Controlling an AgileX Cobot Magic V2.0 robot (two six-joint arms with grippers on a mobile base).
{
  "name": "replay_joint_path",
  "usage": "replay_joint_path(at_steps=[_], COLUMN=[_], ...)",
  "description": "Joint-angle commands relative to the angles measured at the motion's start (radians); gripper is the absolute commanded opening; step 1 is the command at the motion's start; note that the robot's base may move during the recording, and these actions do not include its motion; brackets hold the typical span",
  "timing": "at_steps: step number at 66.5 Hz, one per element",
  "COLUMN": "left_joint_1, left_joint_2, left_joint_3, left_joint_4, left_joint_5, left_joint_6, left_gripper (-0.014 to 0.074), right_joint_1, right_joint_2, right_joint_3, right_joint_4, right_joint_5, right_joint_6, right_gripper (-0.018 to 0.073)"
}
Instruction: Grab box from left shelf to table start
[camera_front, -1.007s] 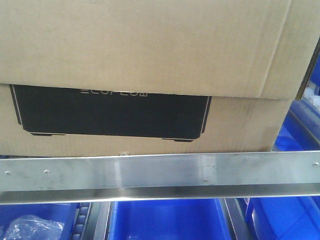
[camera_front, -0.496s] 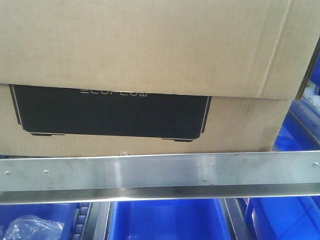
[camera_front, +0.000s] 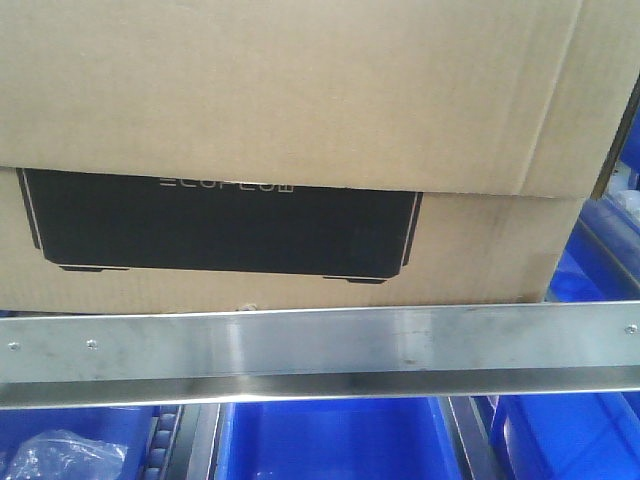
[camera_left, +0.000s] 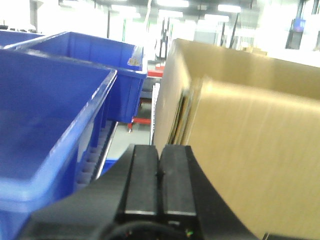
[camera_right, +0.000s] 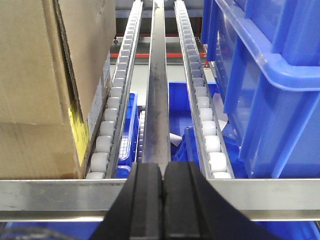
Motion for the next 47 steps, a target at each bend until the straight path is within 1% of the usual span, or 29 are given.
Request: replay_joint_path(at_steps=[1, 3, 6, 12, 16, 20, 22, 29, 34, 36, 39, 47], left_joint_1=[-0.001, -0.001, -0.001, -0.001, -0.001, -0.001, -0.001, -0.001, -0.001, -0.001, -0.001, -0.001], left_joint_2=[0.083, 0.103, 0.138, 0.201, 0.245, 0.280, 0.299, 0.387, 0.477, 0.519, 0.581, 0.733], left_joint_3=[-0.108, -0.133, -0.165, -0.220, -0.259, -0.302, -0.334, -0.468, -0.607, -0.680, -0.761, -0.925], left_joint_4=[0.025, 0.025, 0.025, 0.025, 0.025, 0.025, 0.025, 0.025, 0.025, 0.025, 0.020, 0.007], left_joint_5=[-0.019, -0.012, -0.002, 0.034, 0.056, 0.087, 0.111, 0.217, 0.346, 0.420, 0.501, 0.634], left_joint_6=[-0.003, -0.003, -0.003, -0.003, -0.003, -0.003, -0.003, -0.003, -0.003, -0.003, -0.003, -0.003], left_gripper=[-0.0085, -0.0069, -0.0017, 0.0146, 0.0293, 0.0358, 0.0367, 0.0335, 0.0315, 0.0316, 0.0316, 0.0316], right_joint_1=[-0.001, -0.001, -0.001, -0.001, -0.001, -0.001, -0.001, -0.001, -0.001, -0.001, -0.001, -0.001], right_joint_2=[-0.010, -0.010, -0.010, -0.010, -0.010, -0.010, -0.010, -0.010, -0.010, -0.010, -0.010, -0.010], right_joint_3=[0.002, 0.002, 0.002, 0.002, 0.002, 0.002, 0.002, 0.002, 0.002, 0.002, 0.002, 0.002], right_joint_4=[-0.010, -0.010, -0.010, -0.010, -0.010, -0.010, -0.010, -0.010, -0.010, -0.010, -0.010, -0.010], right_joint_5=[-0.088, -0.091, -0.100, -0.114, -0.122, -0.128, -0.134, -0.139, -0.139, -0.139, -0.139, -0.139], right_joint_6=[-0.005, -0.005, -0.005, -0.005, -0.005, -0.005, -0.005, -0.005, -0.005, -0.005, -0.005, -0.005], right_gripper=[0.0053, 0.0053, 0.0053, 0.0053, 0.0053, 0.0053, 0.0053, 0.0053, 0.0053, 0.0053, 0.0053, 0.0053])
